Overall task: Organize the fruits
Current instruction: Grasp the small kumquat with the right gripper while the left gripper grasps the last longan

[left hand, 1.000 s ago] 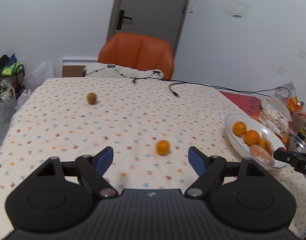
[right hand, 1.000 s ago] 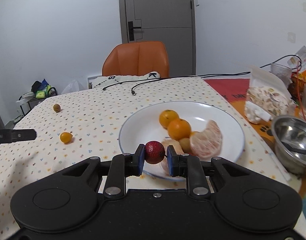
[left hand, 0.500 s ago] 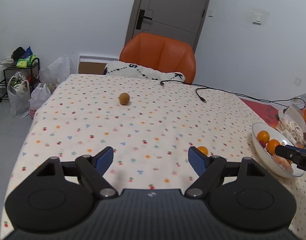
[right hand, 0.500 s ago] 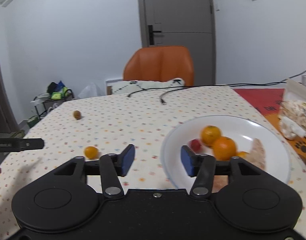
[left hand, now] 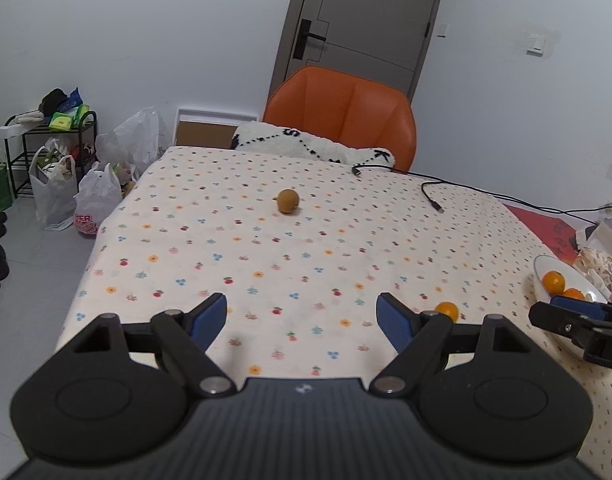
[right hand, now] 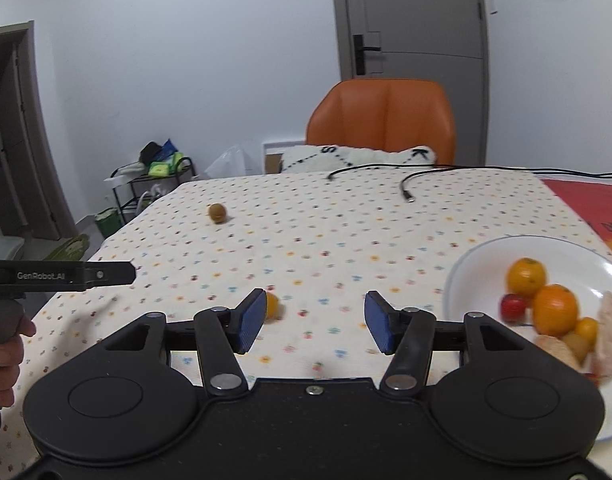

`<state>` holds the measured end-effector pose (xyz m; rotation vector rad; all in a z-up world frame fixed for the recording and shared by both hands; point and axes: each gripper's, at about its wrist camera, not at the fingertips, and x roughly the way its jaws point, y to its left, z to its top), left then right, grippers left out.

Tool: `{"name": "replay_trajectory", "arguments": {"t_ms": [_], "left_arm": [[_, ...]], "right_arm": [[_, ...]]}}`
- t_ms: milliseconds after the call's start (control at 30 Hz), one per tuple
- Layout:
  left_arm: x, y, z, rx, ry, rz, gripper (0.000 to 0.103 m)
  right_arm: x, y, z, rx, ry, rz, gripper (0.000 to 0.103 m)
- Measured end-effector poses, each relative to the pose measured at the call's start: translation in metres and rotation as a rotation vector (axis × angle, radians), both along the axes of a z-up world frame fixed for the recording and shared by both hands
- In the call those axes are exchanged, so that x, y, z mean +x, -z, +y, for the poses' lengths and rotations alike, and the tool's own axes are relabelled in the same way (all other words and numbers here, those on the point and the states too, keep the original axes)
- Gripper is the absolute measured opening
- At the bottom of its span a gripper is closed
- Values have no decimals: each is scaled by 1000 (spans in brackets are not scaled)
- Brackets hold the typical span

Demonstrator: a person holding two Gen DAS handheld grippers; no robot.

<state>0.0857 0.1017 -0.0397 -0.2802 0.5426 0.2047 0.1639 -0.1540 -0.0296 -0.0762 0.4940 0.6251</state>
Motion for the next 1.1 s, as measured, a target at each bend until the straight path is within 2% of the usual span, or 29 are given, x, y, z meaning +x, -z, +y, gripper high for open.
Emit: {"name": "replay_trajectory", "arguments": {"t_ms": [267,567,633,700,733,1100], "left_arm": [[8,3,12,7,-6,14,80],[24,9,23,9,2,34,80],[29,10,26,10,2,35,80],[31,11,27,11,4,31,80],[34,11,30,14,4,29,80],[73,6,50,55,15,8,76]], "right_arm": [[7,9,27,-32,-53,33,49],[25,19,48,-46,-74,78,49],[30,22,54,-52,-81,86,45],[35,26,60,-61,-96,107,26],[38,29,63,-69,-102,125,24],[59,23,80,-45,-109,125,23]]}}
